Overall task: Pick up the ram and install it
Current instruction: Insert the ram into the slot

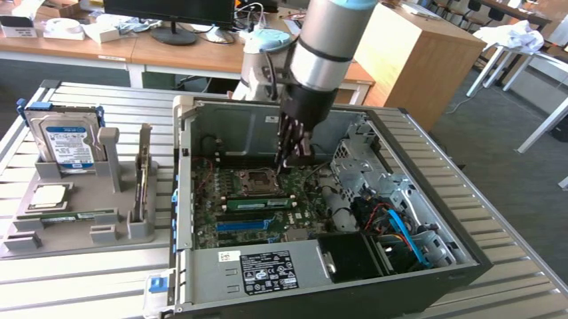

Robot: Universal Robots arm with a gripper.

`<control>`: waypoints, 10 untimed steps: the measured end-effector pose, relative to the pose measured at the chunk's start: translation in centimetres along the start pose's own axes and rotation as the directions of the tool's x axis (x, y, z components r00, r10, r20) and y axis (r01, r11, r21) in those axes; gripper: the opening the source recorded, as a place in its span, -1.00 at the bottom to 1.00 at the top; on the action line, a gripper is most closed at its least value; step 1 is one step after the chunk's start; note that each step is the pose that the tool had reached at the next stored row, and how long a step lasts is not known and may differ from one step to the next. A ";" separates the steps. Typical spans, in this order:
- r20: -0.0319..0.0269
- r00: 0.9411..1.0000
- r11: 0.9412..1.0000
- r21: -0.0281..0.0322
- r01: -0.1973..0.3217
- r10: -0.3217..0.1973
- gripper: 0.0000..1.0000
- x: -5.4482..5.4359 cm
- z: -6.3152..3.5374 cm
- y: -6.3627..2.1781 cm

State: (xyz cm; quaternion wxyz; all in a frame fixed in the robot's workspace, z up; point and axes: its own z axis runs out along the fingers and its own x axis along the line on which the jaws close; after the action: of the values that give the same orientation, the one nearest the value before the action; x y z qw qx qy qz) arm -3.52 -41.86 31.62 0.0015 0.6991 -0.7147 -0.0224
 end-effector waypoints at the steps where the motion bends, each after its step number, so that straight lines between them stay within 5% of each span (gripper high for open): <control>1: 0.000 1.000 1.000 0.000 0.000 0.000 -0.38 0.0 -0.35 0.01; 10: 0.000 1.000 1.000 0.000 0.000 0.000 -0.38 -0.1 -2.92 0.10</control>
State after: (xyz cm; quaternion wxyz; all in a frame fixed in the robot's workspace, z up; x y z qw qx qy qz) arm -3.52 -41.86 34.54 0.0015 0.6991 -0.7147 -0.0225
